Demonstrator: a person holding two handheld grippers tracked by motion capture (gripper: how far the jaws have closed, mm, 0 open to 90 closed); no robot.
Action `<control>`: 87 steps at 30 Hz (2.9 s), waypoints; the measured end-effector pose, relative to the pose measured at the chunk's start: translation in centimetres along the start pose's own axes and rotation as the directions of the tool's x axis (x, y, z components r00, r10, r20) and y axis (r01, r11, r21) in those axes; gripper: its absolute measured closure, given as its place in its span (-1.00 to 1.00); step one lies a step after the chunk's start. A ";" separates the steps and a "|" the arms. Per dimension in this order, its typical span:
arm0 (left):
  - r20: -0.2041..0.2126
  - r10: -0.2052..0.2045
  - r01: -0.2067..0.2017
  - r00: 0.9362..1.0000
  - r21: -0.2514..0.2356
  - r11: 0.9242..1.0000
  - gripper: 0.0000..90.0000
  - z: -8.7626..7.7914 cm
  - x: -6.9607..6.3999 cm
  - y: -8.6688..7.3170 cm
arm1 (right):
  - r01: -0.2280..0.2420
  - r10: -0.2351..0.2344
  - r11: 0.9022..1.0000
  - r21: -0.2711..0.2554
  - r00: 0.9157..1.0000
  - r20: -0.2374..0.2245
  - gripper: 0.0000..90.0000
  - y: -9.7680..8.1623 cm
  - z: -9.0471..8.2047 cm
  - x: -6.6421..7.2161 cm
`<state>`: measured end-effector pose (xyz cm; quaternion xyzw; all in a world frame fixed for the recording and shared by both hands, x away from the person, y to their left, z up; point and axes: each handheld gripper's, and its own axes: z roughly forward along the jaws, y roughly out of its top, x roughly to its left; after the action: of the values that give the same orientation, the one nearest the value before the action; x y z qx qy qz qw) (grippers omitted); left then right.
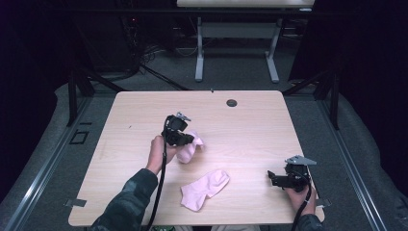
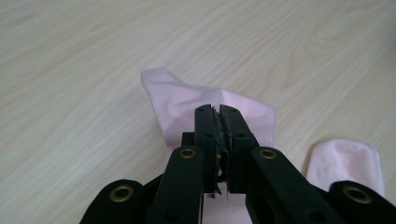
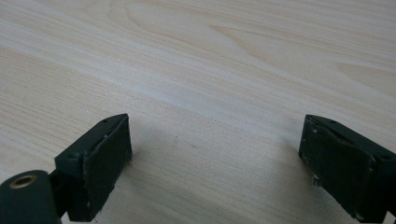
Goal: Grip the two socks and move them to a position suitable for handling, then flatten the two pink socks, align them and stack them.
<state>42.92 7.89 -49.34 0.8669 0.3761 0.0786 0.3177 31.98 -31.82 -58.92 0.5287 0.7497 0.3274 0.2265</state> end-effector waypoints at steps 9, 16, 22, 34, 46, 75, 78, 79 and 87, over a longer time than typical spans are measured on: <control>0.025 0.030 -0.033 0.999 0.132 0.991 0.90 4.6 -1.3 -0.9 | 0.000 0.000 1.000 -0.001 1.000 0.003 -0.74 0.0 -0.1 0.0; 0.028 -0.013 0.009 1.000 0.154 0.988 0.29 5.4 -0.9 -1.7 | 0.018 -0.017 1.000 0.013 1.000 -0.010 -0.90 0.1 0.0 0.2; -0.036 -0.032 0.036 0.999 0.103 0.994 -0.46 3.3 -1.0 -2.3 | 0.039 -0.039 0.999 0.013 0.999 -0.010 -0.91 0.1 0.0 0.5; -0.099 -0.019 0.024 0.995 0.049 0.999 -0.80 -0.2 -3.3 -3.0 | 0.068 -0.068 0.998 -0.002 0.996 -0.055 -1.00 0.0 -0.5 0.6; -0.102 0.009 -0.001 0.995 0.081 0.997 -0.99 -0.9 -5.3 -3.6 | 0.058 -0.060 0.998 -0.025 0.996 -0.070 -1.00 -0.1 -0.8 0.6; 0.002 0.146 -0.144 0.989 0.155 0.977 -0.23 4.9 -14.0 -2.7 | 0.072 -0.072 0.997 -0.005 0.995 -0.065 -0.91 0.0 -0.5 0.7; -0.014 0.151 -0.146 0.988 0.177 0.973 0.01 5.9 -14.4 -2.6 | 0.066 -0.066 0.998 -0.011 0.996 -0.063 -0.89 -0.1 -0.5 0.7; -0.015 0.157 -0.151 0.988 0.196 0.969 0.06 6.2 -14.4 -2.5 | 0.064 -0.064 0.998 -0.007 0.996 -0.062 -0.89 -0.1 -0.5 0.7; -0.015 0.148 -0.141 0.989 0.229 0.963 0.51 7.1 -13.9 -2.7 | 0.063 -0.064 0.998 -0.007 0.996 -0.061 -0.87 -0.1 -0.6 0.7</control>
<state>34.18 -3.94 -55.18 0.9213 0.3234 0.0720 0.2036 31.33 -31.35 -58.58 0.4938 0.7718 0.3381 0.2151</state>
